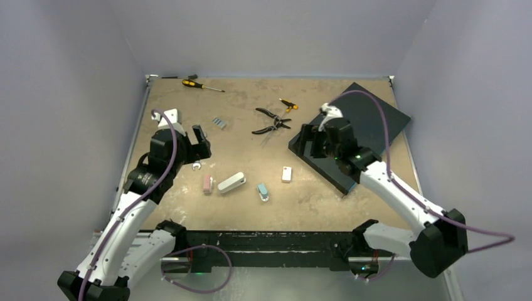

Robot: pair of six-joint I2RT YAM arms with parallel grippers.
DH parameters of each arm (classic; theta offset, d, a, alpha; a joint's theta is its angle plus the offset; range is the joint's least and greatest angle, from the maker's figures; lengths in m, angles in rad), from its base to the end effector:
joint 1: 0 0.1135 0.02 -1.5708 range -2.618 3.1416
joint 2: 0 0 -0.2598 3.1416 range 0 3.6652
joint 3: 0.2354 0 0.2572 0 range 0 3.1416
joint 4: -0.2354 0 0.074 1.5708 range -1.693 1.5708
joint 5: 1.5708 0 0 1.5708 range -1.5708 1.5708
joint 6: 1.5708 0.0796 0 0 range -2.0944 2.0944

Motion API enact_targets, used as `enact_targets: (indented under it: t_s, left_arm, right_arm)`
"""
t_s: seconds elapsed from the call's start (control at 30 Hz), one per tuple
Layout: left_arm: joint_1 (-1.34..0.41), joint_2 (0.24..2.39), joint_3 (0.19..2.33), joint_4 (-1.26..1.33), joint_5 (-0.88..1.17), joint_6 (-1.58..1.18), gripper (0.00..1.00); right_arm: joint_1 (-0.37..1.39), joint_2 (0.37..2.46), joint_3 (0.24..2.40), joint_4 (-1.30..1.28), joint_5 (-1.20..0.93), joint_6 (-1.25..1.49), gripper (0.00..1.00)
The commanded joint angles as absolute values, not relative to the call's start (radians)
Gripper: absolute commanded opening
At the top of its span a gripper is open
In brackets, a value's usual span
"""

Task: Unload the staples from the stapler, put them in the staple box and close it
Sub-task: Pick up the stapler from the center of the board.

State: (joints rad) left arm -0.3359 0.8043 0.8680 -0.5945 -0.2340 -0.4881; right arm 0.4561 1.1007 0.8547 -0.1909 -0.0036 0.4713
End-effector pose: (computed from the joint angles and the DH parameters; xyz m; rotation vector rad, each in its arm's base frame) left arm 0.2102 -0.0538 0.2998 -0.2993 2.0742 -0.2542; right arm 0.2680 0.1318 0.2774 0.0133 2.0583 0.5894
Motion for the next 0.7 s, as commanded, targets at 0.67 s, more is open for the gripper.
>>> enact_targets:
  t_s: [0.67]
  left_arm:
    - [-0.333,0.765,0.880,-0.591,-0.288,-0.493,0.95]
  right_arm:
    - [1.058,1.703,1.190,-0.431,0.261,0.538,0.68]
